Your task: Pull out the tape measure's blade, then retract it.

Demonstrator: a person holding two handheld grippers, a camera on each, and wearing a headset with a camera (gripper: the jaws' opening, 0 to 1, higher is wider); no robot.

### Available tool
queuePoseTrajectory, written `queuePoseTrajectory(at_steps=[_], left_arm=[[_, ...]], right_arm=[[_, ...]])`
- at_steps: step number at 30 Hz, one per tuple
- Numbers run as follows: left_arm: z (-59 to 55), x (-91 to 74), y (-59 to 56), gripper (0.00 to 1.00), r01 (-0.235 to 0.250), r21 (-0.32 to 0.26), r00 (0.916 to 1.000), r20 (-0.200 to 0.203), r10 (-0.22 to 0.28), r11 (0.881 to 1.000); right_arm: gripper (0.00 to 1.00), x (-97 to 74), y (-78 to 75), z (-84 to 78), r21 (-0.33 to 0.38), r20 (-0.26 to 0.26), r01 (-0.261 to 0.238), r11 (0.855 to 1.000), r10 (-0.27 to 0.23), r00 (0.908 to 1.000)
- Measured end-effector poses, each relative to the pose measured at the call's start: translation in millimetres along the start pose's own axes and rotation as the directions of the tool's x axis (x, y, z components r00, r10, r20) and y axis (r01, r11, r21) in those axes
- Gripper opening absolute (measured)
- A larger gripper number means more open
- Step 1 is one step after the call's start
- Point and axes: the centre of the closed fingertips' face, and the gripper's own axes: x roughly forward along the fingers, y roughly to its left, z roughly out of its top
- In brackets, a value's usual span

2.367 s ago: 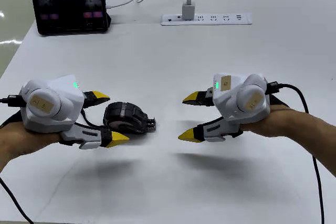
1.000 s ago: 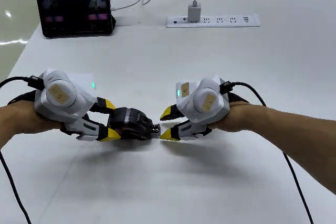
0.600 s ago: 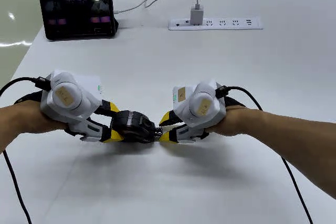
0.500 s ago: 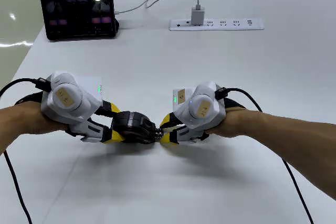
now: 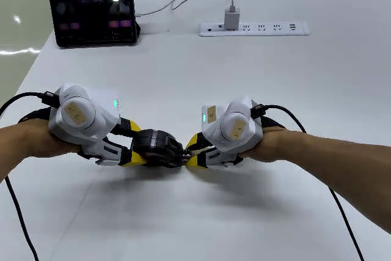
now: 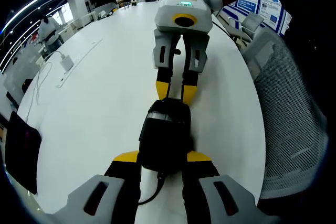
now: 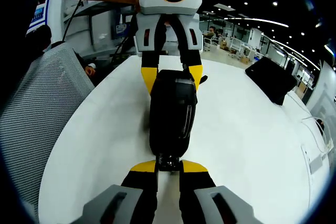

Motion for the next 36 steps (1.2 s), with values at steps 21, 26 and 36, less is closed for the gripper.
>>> queuePoseTrajectory(at_steps=[21, 26, 36], left_arm=[[-0.1, 0.6, 0.8, 0.24, 0.000, -0.021, 1.0000, 0.001, 0.000, 1.000], [-0.1, 0.5, 0.8, 0.24, -0.001, -0.021, 1.0000, 0.002, 0.002, 1.000], [-0.3, -0.1, 0.7, 0.24, -0.003, -0.027, 1.0000, 0.004, 0.003, 1.000]], right_arm=[[0.10, 0.6, -2.3, -0.1, 0.023, -0.010, 0.002, 1.000, -0.002, 0.9999], [0.09, 0.1, -2.2, -0.6, 0.010, -0.010, 0.000, 1.000, 0.000, 0.9999], [0.09, -1.7, -2.5, -1.5, 0.005, -0.009, -0.002, 1.000, 0.002, 1.0000]])
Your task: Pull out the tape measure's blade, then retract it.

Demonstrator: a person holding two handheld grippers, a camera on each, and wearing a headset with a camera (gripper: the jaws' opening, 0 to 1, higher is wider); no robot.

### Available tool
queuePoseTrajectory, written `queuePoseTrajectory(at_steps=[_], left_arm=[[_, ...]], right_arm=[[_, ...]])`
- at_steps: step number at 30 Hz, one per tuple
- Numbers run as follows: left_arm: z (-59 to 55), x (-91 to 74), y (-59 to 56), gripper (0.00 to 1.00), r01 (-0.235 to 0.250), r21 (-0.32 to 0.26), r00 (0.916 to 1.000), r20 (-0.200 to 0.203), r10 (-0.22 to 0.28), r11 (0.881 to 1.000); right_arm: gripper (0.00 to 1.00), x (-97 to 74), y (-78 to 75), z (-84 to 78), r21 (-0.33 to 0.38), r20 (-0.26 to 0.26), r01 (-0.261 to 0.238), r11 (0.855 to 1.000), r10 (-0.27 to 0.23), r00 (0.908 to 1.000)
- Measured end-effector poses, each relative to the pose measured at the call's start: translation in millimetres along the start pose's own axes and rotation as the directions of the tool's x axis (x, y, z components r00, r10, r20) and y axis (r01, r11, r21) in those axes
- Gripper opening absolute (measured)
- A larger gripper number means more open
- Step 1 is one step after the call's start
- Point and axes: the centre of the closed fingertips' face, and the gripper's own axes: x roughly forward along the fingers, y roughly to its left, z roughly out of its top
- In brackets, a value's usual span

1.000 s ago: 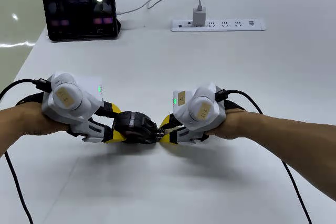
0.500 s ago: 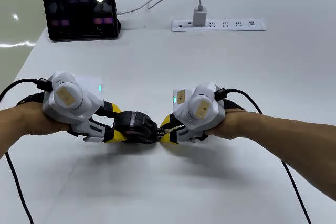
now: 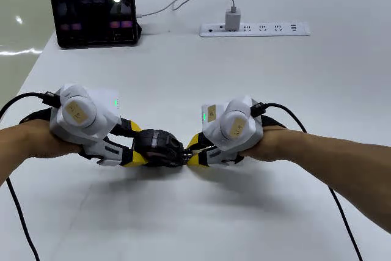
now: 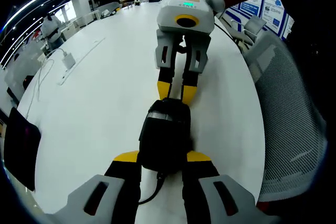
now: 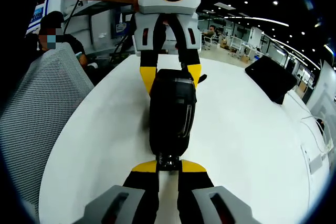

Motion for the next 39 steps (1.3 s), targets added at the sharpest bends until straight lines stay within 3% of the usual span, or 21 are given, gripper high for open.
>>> queuePoseTrajectory(at_steps=[19, 39], left_arm=[[0.0, 0.6, -0.1, 0.24, 0.003, 0.001, 1.0000, 0.004, -0.003, 1.000], [0.7, 1.2, 0.6, 0.24, 0.005, -0.005, 1.0000, 0.002, -0.005, 1.000]], right_arm=[[0.09, -4.7, 0.8, -3.6, 0.001, -0.004, -0.004, 1.000, 0.004, 1.0000], [0.09, -19.7, 0.9, -17.7, 0.006, -0.019, -0.001, 1.000, 0.001, 0.9998]])
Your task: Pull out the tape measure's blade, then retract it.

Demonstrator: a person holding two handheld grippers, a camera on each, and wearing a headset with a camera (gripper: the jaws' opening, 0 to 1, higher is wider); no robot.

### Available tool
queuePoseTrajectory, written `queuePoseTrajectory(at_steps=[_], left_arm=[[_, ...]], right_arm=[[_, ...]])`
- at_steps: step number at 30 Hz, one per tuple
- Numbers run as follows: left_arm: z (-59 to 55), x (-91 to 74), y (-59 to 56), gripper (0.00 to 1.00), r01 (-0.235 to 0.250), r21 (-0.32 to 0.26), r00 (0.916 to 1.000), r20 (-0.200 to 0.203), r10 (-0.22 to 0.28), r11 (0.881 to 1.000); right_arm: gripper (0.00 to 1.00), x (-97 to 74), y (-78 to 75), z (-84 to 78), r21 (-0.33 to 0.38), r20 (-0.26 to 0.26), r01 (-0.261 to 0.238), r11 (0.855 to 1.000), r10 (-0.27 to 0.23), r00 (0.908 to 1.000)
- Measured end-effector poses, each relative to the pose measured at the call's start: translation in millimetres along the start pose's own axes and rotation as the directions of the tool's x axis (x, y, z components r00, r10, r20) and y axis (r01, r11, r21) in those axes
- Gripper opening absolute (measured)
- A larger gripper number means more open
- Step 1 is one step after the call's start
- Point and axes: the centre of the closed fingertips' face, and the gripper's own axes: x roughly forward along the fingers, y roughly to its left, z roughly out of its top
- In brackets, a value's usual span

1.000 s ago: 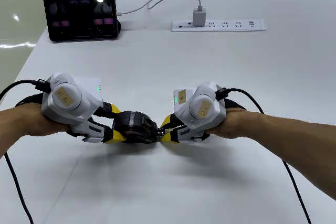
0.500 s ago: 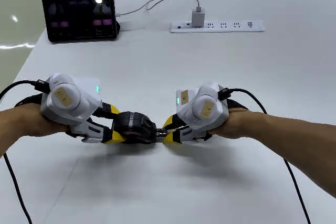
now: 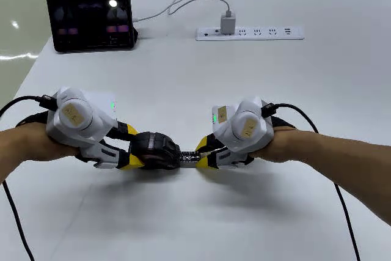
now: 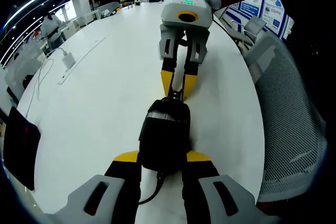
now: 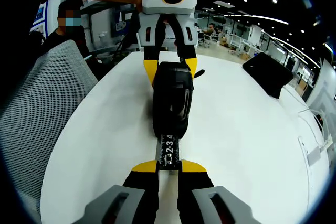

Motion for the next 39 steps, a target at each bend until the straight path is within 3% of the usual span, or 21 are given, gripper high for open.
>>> queuePoseTrajectory(at_steps=[39], left_arm=[[2.7, 0.5, -1.0, 0.24, 0.003, -0.008, 1.0000, 0.000, -0.003, 1.000]], right_arm=[[0.09, -43.7, 2.9, -45.3, 0.031, -0.022, 0.024, 0.999, -0.023, 0.9995]])
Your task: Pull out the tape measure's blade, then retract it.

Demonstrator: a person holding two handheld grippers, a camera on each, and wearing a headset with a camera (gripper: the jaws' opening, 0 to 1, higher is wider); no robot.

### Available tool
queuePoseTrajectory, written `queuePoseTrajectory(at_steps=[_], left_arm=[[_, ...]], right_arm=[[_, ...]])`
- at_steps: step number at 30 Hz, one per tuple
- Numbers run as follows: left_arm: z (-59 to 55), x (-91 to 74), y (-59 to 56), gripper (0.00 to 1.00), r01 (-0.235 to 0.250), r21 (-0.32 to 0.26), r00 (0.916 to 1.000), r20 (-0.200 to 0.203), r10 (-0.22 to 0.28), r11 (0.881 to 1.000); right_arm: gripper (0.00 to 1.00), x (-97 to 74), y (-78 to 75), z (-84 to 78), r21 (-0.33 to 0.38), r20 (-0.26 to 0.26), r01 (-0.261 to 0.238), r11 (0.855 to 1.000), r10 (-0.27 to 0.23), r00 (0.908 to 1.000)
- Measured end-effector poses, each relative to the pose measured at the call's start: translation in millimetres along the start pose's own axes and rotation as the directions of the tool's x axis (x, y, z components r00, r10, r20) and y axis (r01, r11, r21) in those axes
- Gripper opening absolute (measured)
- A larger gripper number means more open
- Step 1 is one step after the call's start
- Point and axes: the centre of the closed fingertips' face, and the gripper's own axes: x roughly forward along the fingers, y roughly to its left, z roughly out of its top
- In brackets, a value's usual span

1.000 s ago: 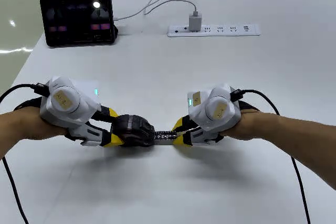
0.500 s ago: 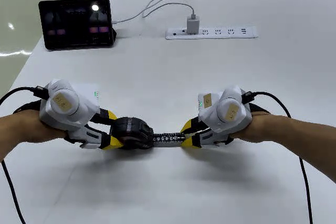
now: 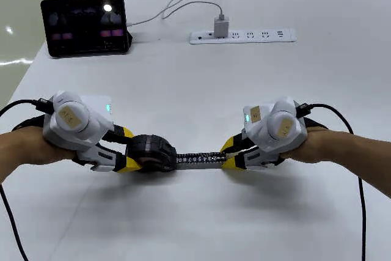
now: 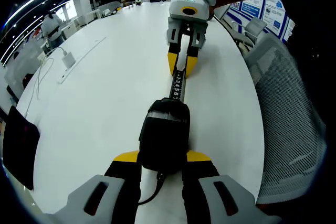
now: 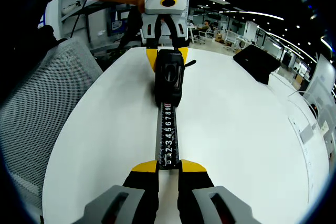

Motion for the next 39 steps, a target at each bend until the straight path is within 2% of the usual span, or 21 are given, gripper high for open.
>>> queuePoseTrajectory(at_steps=[39], left_arm=[[1.9, 0.8, -1.6, 0.24, 0.008, 0.006, 1.0000, -0.004, -0.008, 1.000]], right_arm=[[0.09, -48.3, 7.3, -48.6, 0.047, -0.040, 0.018, 0.999, -0.016, 0.9990]])
